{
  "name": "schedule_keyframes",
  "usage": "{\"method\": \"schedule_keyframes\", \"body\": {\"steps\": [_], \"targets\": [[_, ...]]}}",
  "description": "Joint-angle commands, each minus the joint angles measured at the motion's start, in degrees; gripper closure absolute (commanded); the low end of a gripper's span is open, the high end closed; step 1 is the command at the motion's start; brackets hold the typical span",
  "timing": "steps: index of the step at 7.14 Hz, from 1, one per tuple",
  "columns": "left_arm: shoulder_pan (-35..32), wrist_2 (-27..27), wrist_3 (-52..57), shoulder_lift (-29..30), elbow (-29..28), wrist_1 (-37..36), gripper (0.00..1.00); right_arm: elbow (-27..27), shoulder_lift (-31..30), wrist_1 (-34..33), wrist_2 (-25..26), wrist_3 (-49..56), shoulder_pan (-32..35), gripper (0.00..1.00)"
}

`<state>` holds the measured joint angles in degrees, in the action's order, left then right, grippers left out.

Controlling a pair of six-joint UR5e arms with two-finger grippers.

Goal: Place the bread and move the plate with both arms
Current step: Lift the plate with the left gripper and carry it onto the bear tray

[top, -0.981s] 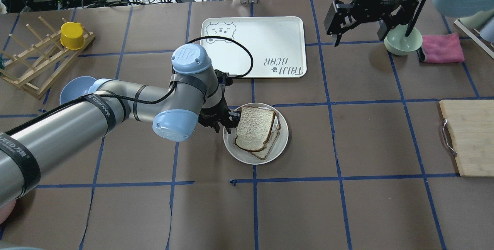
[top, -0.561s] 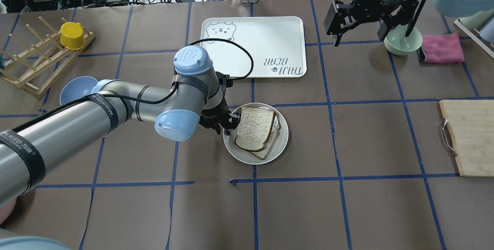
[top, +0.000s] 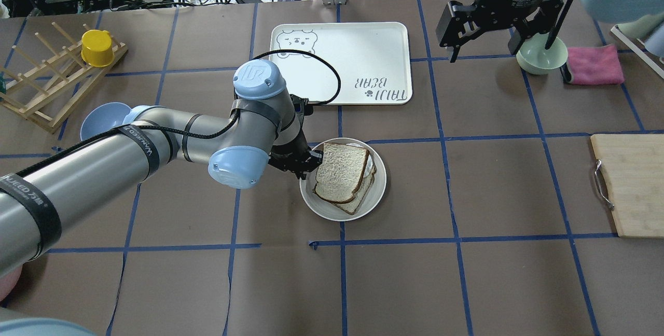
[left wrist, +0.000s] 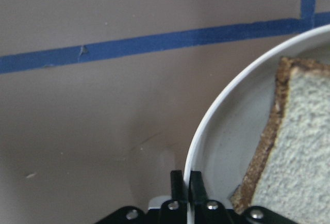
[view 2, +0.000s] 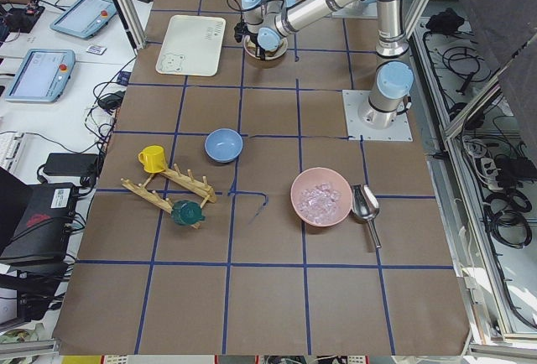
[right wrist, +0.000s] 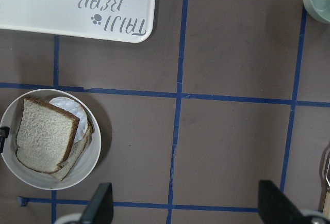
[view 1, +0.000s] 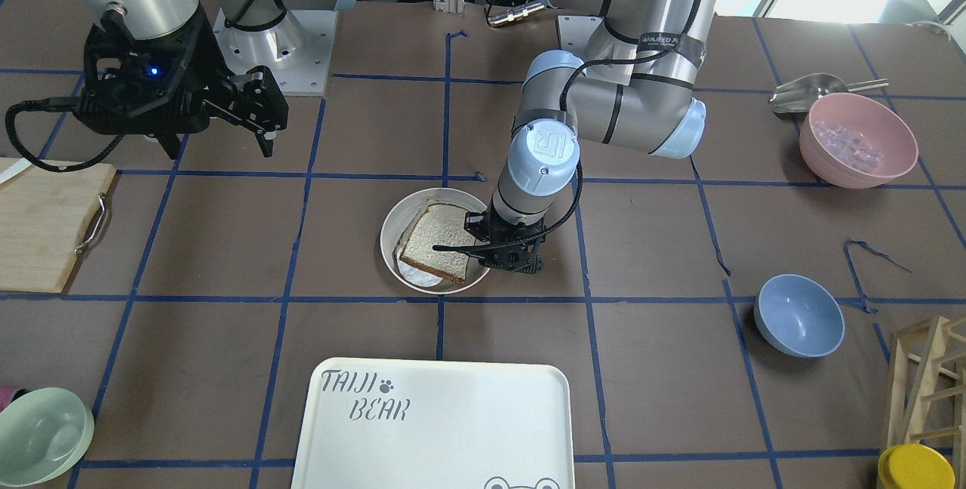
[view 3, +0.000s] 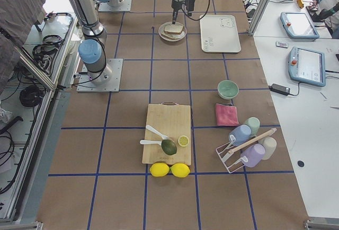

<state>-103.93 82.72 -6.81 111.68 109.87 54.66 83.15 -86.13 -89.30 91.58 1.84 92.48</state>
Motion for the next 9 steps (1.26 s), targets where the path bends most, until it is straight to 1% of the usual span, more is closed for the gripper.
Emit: {"method": "schedule_keyframes", "body": {"steps": [1, 2, 3, 4, 6, 7, 8, 9], "targets": [[0.7, -2.8, -0.7, -1.5, -0.4, 0.6, 1.0, 0.0, 0.0, 0.0, 0.0, 0.0, 0.0, 0.0], [1.4, -4.0, -1.4, -1.5, -1.2, 1.1, 1.0, 0.0, 0.1, 0.0, 0.0, 0.0, 0.0, 0.0], [2.8, -7.5, -3.0, -1.6, -2.5, 1.8, 1.0, 0.0, 0.0, 0.0, 0.0, 0.0, 0.0, 0.0], [3.7, -8.5, -3.2, -1.7, -4.0, 3.8, 1.0, 0.0, 0.1, 0.0, 0.0, 0.0, 0.0, 0.0], [6.2, -9.4, -3.2, -2.1, -9.0, 10.3, 1.0, 0.0, 0.0, 0.1, 0.0, 0.0, 0.0, 0.0], [7.0, -9.5, -3.2, -1.6, -11.3, 11.1, 1.0, 0.0, 0.1, 0.1, 0.0, 0.0, 0.0, 0.0], [8.2, -11.2, -3.2, -0.3, -13.7, 11.0, 1.0, 0.0, 0.1, 0.1, 0.0, 0.0, 0.0, 0.0], [9.2, -11.4, -4.1, 1.3, -16.6, 10.7, 1.0, 0.0, 0.1, 0.1, 0.0, 0.0, 0.0, 0.0]]}}
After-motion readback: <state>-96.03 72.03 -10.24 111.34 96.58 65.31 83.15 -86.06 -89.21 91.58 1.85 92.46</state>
